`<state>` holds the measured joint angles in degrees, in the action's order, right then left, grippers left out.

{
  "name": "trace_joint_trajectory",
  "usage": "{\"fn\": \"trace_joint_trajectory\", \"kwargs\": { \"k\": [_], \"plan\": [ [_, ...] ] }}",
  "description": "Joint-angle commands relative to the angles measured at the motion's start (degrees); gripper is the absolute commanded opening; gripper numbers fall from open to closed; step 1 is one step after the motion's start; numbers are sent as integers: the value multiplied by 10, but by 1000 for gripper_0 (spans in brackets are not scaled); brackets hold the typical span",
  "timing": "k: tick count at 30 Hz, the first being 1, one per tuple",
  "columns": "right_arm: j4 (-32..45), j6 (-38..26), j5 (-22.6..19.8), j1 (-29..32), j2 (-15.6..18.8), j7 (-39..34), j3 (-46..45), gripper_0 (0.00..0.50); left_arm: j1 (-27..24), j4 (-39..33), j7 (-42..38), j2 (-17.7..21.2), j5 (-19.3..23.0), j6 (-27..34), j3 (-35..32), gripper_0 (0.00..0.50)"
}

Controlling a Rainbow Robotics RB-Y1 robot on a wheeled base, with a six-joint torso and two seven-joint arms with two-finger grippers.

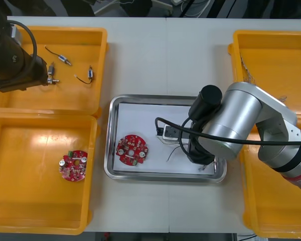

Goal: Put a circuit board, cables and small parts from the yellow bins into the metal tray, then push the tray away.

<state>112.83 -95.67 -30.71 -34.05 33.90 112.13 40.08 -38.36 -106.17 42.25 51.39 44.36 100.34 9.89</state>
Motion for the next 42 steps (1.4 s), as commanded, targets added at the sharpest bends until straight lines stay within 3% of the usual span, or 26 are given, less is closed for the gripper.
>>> {"fn": "trace_joint_trajectory", "kwargs": {
  "k": [1, 9, 12, 15, 16, 17, 18, 28, 35, 42],
  "plan": [
    [0, 7, 5, 15, -2, 0, 10, 0, 3, 29, -21, -7, -20, -26, -23, 500],
    [0, 17, 8, 21, -1, -4, 9, 0, 3, 75, -44, -47, -63, -36, -51, 500],
    [0, 22, 14, 21, -1, -6, 9, 52, 0, 77, -81, -53, -75, -36, -53, 500],
    [0, 23, 16, 21, -1, -7, 9, 259, -6, 82, -116, -59, -76, -36, -53, 500],
    [0, 26, 16, 21, -2, -8, 9, 402, -8, 84, -129, -60, -76, -36, -53, 500],
    [0, 26, 16, 21, -2, -8, 10, 476, -11, 84, -139, -61, -75, -37, -54, 500],
    [0, 26, 16, 21, -2, -9, 9, 500, -15, 87, -152, -65, -75, -36, -53, 500],
    [15, 22, 15, 20, -2, -17, 1, 500, -52, 155, -193, -81, -96, -46, -53, 500],
    [53, -3, 5, 20, -2, -25, -31, 500, -70, 221, -198, -84, -97, -121, -54, 500],
    [94, -76, -32, -4, -3, -39, -79, 500, -85, 275, -199, -90, -99, -170, -54, 500]
  ]
}}
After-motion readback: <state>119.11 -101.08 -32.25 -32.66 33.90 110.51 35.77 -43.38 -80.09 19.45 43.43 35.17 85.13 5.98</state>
